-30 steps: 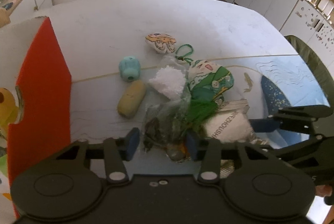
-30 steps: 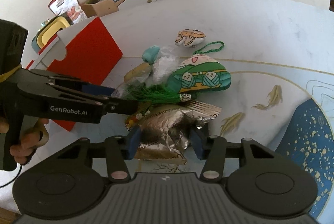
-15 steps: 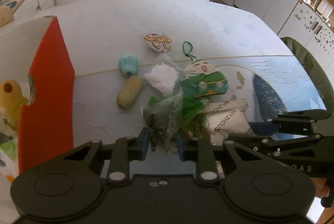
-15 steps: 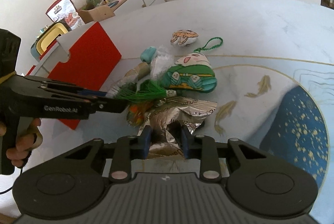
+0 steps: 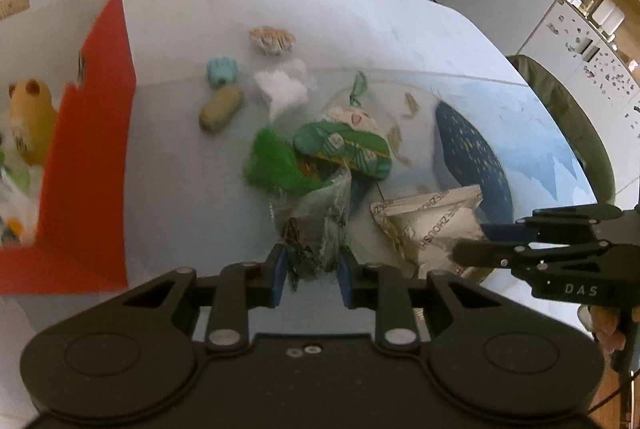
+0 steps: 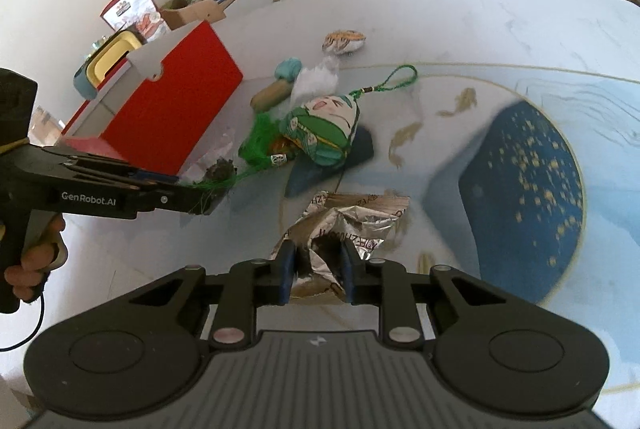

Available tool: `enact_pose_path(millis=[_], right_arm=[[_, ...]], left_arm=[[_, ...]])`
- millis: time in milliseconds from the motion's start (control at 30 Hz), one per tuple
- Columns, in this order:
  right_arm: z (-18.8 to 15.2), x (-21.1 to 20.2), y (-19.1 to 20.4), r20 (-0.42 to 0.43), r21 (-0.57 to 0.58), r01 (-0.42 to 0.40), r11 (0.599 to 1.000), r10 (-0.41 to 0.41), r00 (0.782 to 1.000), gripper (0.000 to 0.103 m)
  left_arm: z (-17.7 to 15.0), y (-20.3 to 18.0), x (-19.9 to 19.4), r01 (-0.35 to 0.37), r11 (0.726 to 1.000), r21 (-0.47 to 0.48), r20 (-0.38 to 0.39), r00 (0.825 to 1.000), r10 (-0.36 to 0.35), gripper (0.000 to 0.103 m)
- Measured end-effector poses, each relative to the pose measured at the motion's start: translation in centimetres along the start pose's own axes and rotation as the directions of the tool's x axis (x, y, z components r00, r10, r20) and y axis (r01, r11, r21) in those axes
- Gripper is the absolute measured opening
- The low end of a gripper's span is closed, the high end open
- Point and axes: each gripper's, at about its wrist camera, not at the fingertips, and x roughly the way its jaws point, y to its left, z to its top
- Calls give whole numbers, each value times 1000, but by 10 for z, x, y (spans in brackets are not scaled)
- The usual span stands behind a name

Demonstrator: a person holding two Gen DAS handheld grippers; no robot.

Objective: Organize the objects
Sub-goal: 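Lift the silver snack bag with the right tool while the left tool lifts the clear bag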

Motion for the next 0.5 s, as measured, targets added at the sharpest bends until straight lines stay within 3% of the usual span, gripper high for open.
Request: enact_pose_path(millis=[200, 267, 333, 500], right_arm=[[-14, -6, -2, -12, 8, -2, 1000, 2, 1000, 23], [-15, -7, -3, -12, 11, -3, 1000, 3, 1000, 23], [-15, -7, -3, -11, 8, -3, 1000, 3, 1000, 23], [-16, -8, -4, -9, 6, -1, 1000, 1, 1000, 23]], left_arm=[[-17, -4, -4, 15, 1000, 24, -31, 999, -15, 36], [-22, -5, -8, 40, 999, 32, -32, 999, -39, 48], [-24, -7, -14, 30, 999, 40, -14, 999, -29, 71], [-13, -9, -15, 17, 999, 35, 25, 1000, -18, 69]])
